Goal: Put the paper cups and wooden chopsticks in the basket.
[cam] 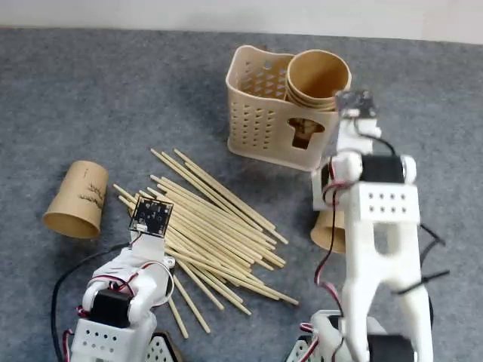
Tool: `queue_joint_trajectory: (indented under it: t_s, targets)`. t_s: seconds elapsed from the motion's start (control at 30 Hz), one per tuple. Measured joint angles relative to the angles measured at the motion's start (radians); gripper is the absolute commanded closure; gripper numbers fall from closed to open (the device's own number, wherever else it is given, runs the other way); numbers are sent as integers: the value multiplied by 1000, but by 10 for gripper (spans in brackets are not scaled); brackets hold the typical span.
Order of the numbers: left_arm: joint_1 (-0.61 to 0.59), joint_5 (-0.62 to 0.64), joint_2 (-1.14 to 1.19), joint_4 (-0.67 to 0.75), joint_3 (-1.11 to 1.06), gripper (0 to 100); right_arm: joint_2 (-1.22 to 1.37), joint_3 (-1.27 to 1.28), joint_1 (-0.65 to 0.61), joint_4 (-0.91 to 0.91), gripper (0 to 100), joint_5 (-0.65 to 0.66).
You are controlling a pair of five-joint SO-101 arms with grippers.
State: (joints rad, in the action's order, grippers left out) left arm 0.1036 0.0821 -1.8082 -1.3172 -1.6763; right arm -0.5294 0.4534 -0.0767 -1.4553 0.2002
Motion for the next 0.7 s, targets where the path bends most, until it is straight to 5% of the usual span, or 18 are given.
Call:
queue_joint_trajectory:
  t_s: [0.33, 0.7]
  targets:
    - [0, 0, 0, 0, 0, 994, -278, 462, 63, 255, 634, 304]
    - [0, 0, 0, 0, 0, 994, -292, 588, 144, 450, 689, 338]
